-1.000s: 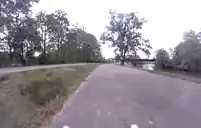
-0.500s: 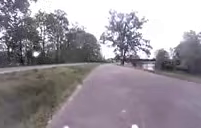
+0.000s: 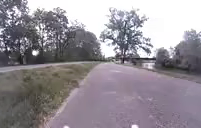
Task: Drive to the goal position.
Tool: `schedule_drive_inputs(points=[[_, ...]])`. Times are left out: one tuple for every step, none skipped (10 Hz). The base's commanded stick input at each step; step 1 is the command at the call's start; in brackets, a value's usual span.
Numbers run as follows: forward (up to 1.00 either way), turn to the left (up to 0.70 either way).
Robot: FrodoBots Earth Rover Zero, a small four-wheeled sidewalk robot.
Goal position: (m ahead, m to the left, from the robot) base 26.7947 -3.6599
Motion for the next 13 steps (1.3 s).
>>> schedule_drive_inputs(points=[[1.0,0.0],[1.0,0.0],[1.0,0.0],[1.0,0.0],[1.0,0.0],[1.0,0.0],[1.0,0.0],[1.0,0.0],[1.0,0.0],[1.0,0.0],[1.0,0.0],[1.0,0.0],[1.0,0.0]])
